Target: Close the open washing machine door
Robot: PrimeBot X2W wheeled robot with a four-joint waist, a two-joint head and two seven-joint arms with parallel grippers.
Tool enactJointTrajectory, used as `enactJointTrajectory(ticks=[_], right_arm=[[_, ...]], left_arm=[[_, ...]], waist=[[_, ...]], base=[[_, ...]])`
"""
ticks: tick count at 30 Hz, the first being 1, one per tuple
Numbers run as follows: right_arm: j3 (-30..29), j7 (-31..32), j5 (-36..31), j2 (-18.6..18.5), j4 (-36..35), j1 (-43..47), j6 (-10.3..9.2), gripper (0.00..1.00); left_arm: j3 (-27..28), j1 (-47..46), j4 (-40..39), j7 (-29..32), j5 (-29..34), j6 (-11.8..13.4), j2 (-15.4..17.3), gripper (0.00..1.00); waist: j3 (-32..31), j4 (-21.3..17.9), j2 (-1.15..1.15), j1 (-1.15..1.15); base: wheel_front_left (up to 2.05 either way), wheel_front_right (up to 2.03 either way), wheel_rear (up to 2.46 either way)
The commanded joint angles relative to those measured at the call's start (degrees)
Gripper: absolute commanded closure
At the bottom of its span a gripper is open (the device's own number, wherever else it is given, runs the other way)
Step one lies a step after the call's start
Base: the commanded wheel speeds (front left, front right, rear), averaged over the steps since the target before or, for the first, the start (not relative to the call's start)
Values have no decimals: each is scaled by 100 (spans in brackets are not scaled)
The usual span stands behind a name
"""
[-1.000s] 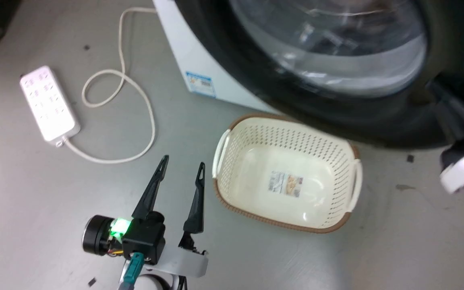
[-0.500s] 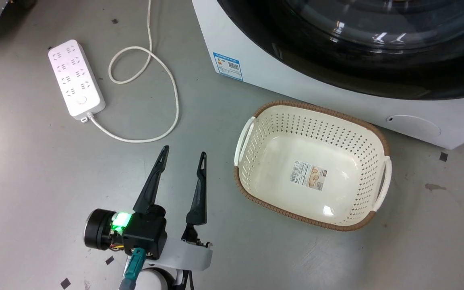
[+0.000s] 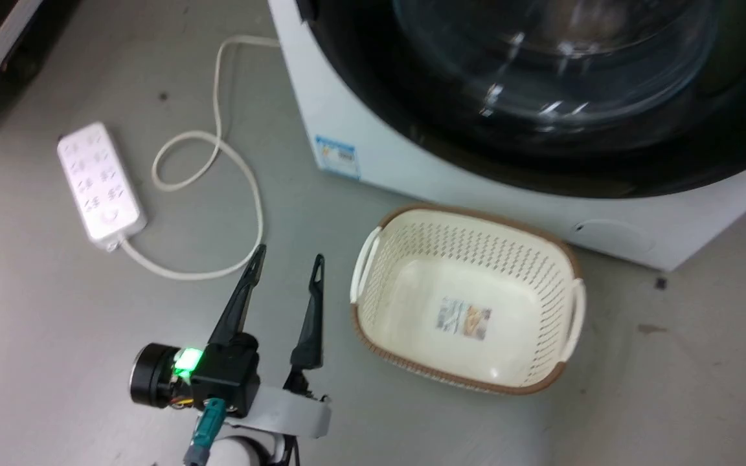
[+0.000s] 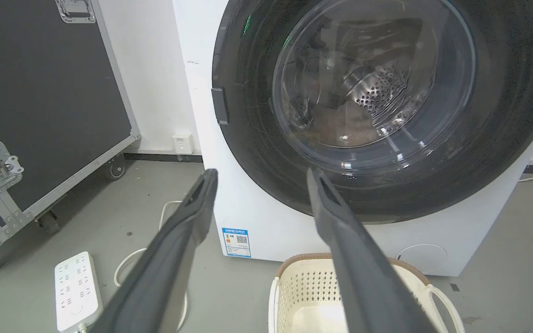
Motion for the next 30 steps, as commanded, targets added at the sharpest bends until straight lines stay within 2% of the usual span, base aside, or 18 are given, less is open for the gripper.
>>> enactJointTrajectory(ticks=[1, 5, 8, 14, 19, 24, 30], right_arm=[[3, -97, -71, 94, -67, 256, -5, 0], [-181, -304, -352, 370, -417, 886, -5, 0], [-396, -403, -967, 617, -857, 1498, -5, 0], [-1220, -450, -1915, 1607, -1699, 2853, -5, 0], [-1550, -454, -2474, 2280, -2177, 3742, -5, 0], [-1713, -455, -2701, 2609, -2680, 4223, -5, 0], [-1716, -456, -2710, 2706, -3012, 4440, -5, 0]], left_arm=[[56, 83, 46, -25, -36, -42, 45, 0], [198, 233, 177, -25, -125, -130, 89, 0], [306, 372, 257, -25, -192, -202, 109, 0], [479, 698, 401, -25, -268, -320, 116, 0], [566, 903, 476, -25, -274, -398, 99, 0], [668, 993, 534, -25, -297, -480, 75, 0], [711, 1014, 638, -25, -261, -559, 53, 0]], waist=[[-335, -266, 0, 0], [-716, -527, 0, 0], [-961, -724, 0, 0], [-1358, -1067, 0, 0], [-1524, -1230, 0, 0], [-1576, -1326, 0, 0], [-1601, -1360, 0, 0]], base=[[0, 0, 0], [0, 0, 0], [0, 0, 0], [0, 0, 0], [0, 0, 0], [0, 0, 0], [0, 0, 0]])
